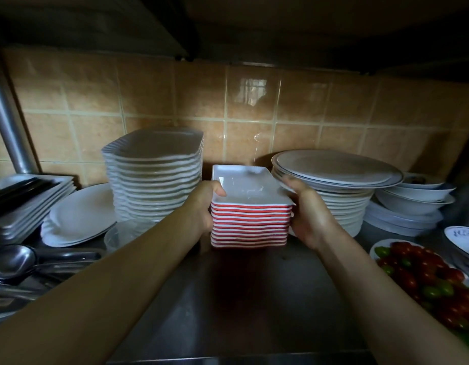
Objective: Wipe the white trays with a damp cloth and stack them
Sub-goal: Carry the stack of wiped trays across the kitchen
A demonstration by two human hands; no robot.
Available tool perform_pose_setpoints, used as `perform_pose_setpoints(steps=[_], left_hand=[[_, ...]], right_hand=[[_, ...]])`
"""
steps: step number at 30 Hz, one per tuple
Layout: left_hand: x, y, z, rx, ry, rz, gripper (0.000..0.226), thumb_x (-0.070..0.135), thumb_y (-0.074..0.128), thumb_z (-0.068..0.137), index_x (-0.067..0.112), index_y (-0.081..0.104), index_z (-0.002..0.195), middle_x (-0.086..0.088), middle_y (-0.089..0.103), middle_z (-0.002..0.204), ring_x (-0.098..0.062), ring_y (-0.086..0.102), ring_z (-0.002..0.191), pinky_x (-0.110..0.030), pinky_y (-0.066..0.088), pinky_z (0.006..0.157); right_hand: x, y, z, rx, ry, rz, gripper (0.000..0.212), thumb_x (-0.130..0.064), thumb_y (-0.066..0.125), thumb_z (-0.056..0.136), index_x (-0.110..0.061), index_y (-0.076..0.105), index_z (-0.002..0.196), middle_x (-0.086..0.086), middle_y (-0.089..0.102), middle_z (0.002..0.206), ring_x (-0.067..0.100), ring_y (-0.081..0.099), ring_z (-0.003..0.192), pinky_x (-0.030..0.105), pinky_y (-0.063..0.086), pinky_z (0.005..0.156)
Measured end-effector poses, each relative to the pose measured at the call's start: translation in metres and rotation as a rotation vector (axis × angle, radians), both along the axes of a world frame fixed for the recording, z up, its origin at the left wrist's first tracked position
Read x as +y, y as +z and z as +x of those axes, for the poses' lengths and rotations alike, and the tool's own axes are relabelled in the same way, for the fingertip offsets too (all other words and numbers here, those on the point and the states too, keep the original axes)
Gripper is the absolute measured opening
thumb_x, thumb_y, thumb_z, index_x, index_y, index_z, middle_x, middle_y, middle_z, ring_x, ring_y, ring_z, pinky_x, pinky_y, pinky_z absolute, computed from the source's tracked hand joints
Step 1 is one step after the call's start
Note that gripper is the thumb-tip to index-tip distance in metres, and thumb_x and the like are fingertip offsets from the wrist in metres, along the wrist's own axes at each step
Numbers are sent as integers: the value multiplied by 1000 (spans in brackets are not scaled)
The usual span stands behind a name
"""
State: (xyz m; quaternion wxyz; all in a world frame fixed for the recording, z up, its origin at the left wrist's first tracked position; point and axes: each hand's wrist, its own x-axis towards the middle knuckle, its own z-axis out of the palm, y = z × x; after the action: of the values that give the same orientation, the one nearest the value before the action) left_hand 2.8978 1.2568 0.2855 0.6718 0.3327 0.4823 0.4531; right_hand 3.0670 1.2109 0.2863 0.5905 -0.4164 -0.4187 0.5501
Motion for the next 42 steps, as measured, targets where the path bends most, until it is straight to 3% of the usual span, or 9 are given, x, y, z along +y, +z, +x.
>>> perform_pose_setpoints(steps=[6, 9, 16, 19, 23, 26, 28, 34, 42], left_hand=[[-4, 5, -2, 18, -27, -36, 47, 7, 47, 68, 3, 57, 114, -17, 63, 92, -33, 61, 81, -44, 52, 75], [-8, 8, -2, 20, -77, -44, 67, 9, 48, 58, 5, 53, 125, -19, 62, 107, -35, 60, 92, -47, 50, 82], [-15, 7, -7, 77, -124, 31, 29, 25, 51, 86, 7, 62, 105, -12, 71, 72, -27, 66, 71, -36, 52, 61], [-28, -10, -12, 187, -118, 341, 69, 44, 69, 78, 12, 45, 134, -11, 67, 116, -22, 68, 90, -35, 56, 69], [-55, -36, -22, 1059, 22, 1038, 129, 50, 85, 43, 25, 14, 149, 4, 20, 152, -6, 17, 136, -27, 22, 111], [-55, -43, -21, 1576, 133, 1280, 112, 42, 82, 52, 18, 28, 147, -7, 25, 153, -26, 21, 142, -52, 30, 107], [-49, -42, -19, 1726, 152, 1376, 89, 33, 78, 62, 13, 41, 140, -9, 44, 142, -27, 36, 135, -51, 36, 101], [-32, -33, -20, 1711, 186, 1475, 91, 24, 88, 41, 0, 55, 122, -14, 61, 108, -30, 61, 97, -34, 51, 79], [-11, -21, -11, 1775, 113, 1363, 93, 22, 90, 32, -1, 59, 116, -15, 63, 102, -31, 62, 88, -35, 53, 67]], right_hand=[[-33, -50, -6, -1523, -299, 630, 115, -44, 75, 64, -37, -3, 148, 1, -6, 157, 20, -9, 142, 38, 2, 113], [-23, -57, -11, -1789, -442, 707, 118, -43, 84, 56, -25, 11, 147, 20, 25, 150, 40, 22, 138, 55, 24, 110], [-6, -60, -2, -1698, -603, 934, 82, -32, 74, 70, -12, 32, 138, 23, 53, 111, 36, 51, 101, 43, 46, 78], [-3, -59, -2, -1654, -596, 964, 80, -30, 76, 67, -11, 37, 135, 23, 53, 109, 34, 50, 100, 40, 46, 73], [-1, -54, -3, -1647, -588, 964, 87, -32, 83, 60, -9, 40, 131, 24, 54, 107, 36, 53, 98, 40, 50, 67], [-2, -51, -3, -1671, -557, 945, 94, -36, 86, 51, -10, 39, 129, 23, 55, 107, 35, 54, 98, 38, 51, 64], [-2, -49, -2, -1670, -550, 952, 95, -37, 86, 50, -11, 40, 128, 22, 56, 107, 34, 55, 98, 37, 51, 65], [9, -43, -2, -1685, -536, 942, 94, -39, 83, 47, -12, 42, 127, 18, 55, 107, 29, 48, 99, 35, 50, 63], [40, -36, 5, -1704, -480, 904, 100, -36, 87, 44, -15, 40, 129, 17, 56, 107, 34, 55, 99, 39, 52, 64]])
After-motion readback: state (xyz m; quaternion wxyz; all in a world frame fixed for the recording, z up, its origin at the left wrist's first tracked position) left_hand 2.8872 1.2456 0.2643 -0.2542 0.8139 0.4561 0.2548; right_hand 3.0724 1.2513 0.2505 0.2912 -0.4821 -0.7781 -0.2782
